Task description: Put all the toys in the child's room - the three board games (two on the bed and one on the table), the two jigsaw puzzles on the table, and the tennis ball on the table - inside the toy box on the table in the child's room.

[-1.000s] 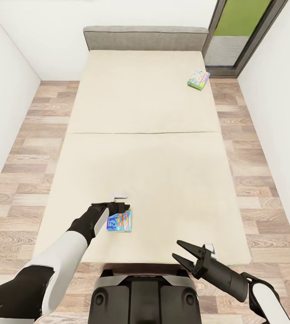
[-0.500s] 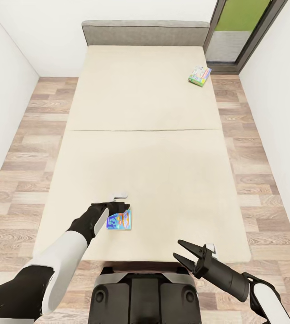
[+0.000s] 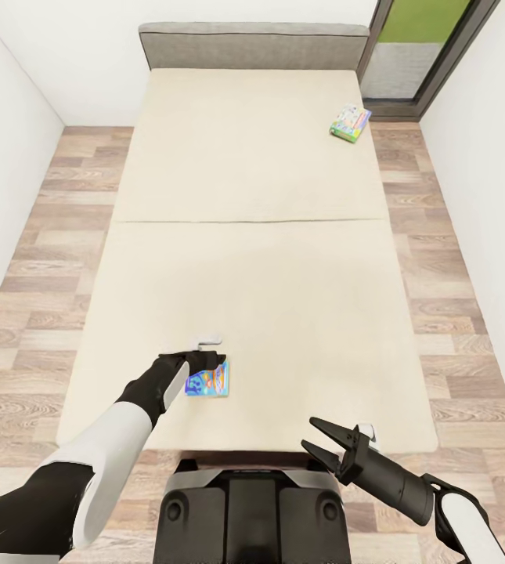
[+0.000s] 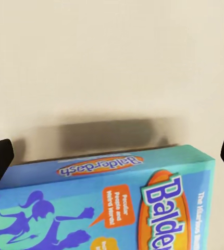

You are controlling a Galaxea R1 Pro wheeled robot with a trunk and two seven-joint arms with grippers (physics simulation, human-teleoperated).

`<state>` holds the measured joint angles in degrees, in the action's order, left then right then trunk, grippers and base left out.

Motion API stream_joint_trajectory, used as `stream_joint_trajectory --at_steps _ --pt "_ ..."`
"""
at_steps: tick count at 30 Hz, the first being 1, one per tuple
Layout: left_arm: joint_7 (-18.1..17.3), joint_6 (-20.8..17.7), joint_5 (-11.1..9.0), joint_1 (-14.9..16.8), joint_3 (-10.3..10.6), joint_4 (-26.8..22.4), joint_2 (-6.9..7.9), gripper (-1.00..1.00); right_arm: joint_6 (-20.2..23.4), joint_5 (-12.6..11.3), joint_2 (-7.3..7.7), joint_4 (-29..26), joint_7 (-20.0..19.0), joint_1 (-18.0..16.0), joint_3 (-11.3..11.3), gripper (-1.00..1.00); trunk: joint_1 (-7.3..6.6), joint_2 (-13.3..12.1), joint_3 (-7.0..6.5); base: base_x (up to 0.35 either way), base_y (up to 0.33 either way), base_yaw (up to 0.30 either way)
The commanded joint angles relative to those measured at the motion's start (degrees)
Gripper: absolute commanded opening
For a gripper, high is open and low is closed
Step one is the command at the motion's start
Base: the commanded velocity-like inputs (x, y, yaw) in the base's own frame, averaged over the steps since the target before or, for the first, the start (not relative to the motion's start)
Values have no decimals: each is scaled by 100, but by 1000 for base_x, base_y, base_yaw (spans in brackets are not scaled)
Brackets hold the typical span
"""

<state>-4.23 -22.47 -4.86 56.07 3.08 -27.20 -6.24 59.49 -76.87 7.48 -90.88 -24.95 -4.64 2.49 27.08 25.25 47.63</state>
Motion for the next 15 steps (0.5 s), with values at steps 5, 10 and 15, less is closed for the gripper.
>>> stream_joint_trajectory --at_steps 5,10,15 --pt "10 -32 -50 0 15 -127 29 100 18 50 -1 0 -47 -2 6 100 3 8 47 0 0 0" --pt "10 -39 -51 7 -2 -236 104 100 14 56 -2 0 -35 -1 6 100 3 8 89 0 0 0" --pt "7 -23 -56 9 -7 -285 134 100 11 58 -7 0 -29 -1 6 100 3 8 130 0 0 0"
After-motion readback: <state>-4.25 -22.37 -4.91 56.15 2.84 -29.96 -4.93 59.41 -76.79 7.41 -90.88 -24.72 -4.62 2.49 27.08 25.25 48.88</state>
